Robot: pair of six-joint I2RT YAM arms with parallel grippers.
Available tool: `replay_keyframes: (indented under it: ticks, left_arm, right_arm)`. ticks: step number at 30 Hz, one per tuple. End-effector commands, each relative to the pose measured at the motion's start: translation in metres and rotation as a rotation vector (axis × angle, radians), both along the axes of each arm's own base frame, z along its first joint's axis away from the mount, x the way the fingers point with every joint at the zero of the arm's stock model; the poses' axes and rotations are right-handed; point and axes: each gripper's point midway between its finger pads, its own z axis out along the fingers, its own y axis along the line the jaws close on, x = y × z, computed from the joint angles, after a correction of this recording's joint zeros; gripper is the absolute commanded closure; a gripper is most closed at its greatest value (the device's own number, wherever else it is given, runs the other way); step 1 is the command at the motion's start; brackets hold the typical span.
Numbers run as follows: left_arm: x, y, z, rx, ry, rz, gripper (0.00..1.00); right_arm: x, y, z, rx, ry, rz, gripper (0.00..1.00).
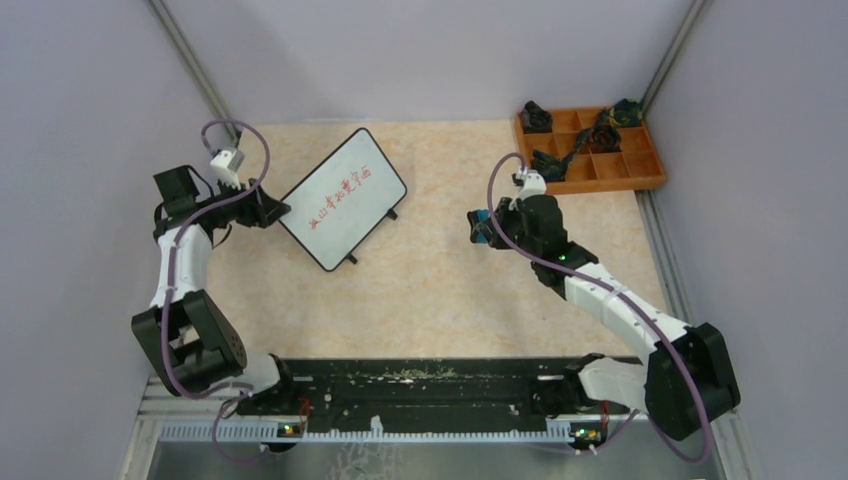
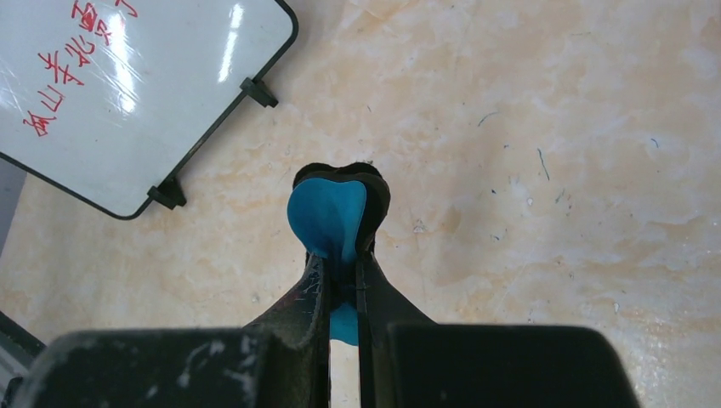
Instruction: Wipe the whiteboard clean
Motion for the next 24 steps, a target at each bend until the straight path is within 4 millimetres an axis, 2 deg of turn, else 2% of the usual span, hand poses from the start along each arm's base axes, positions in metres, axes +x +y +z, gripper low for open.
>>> replay_keyframes:
  ticks: [1,6,8,12,16,20,24]
  left_arm:
    - [0.007,-0.006,0.008,-0.022,-0.016,-0.048,0.3]
    - [0.01,-0.008,0.0,-0.022,0.005,-0.059,0.34]
    - [0.011,-0.007,-0.004,-0.019,0.015,-0.058,0.35]
    - [0.012,-0.007,-0.007,-0.011,0.023,-0.056,0.39]
    - [0.012,-0.006,-0.007,0.0,0.022,-0.054,0.41]
    - [0.012,-0.005,-0.005,0.011,0.013,-0.053,0.42]
    - [0.012,-0.006,-0.001,0.014,0.006,-0.053,0.47]
  right_arm:
    - [0.018,0.02,0.042,0.031,-0.116,0.06,1.0]
    - [0.038,0.036,0.059,0.042,-0.161,0.103,1.0]
    - [0.05,0.045,0.071,0.058,-0.191,0.121,1.0]
    - [0.074,0.07,0.083,0.07,-0.203,0.188,1.0]
    - [0.095,0.092,0.087,0.054,-0.215,0.23,1.0]
    - [0.106,0.113,0.1,0.038,-0.261,0.275,1.0]
    - [0.113,0.136,0.096,0.004,-0.274,0.319,1.0]
